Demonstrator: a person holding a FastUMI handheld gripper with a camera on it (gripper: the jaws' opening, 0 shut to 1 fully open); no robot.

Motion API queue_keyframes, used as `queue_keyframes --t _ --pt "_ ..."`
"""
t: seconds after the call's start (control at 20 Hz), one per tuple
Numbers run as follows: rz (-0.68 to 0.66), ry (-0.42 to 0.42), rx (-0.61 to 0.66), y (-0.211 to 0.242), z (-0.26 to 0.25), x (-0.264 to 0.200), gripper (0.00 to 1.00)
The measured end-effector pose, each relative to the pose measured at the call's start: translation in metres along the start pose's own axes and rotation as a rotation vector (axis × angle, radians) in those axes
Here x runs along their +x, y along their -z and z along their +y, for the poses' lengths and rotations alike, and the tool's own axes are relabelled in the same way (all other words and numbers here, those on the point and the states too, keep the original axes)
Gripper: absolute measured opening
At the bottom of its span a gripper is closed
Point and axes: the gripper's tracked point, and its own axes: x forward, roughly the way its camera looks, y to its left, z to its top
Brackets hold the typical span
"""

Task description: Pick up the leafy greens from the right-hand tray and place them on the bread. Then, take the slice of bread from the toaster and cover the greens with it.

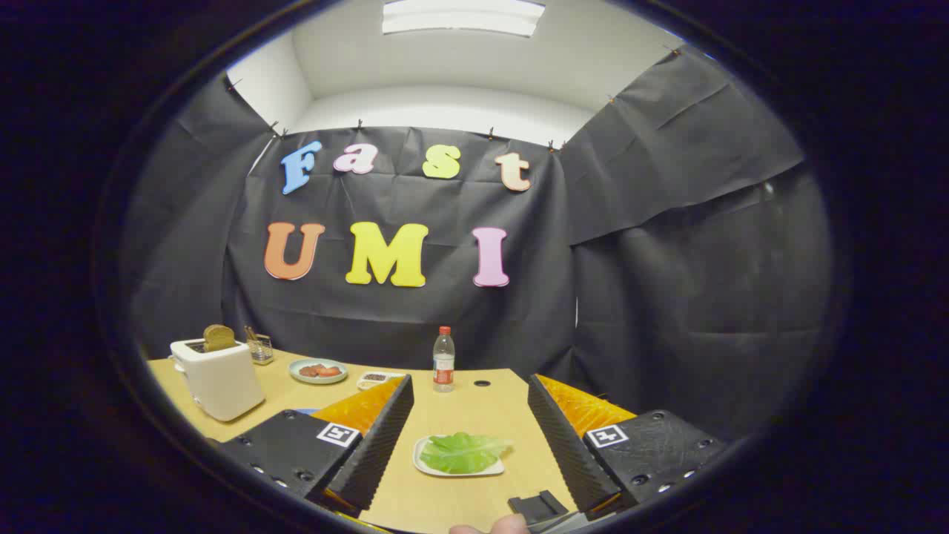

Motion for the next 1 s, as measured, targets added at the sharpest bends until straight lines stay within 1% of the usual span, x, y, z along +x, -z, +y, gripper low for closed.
queue_keyframes --t 0.15,0.3,0.4,0.6,0.75,1.0 --pt "0.012 -0.023 0.004 0.010 0.001 0.021 0.95" --pt "-0.010 -0.041 -0.028 -0.003 0.001 0.041 0.95" --pt "-0.036 -0.037 -0.036 -0.014 -0.002 0.047 0.95" --pt "0.000 -0.040 -0.021 0.001 -0.018 0.047 0.95" --pt "0.028 -0.040 -0.009 0.013 -0.029 0.038 0.95" --pt "0.034 -0.013 -0.005 0.008 -0.046 0.029 0.95"
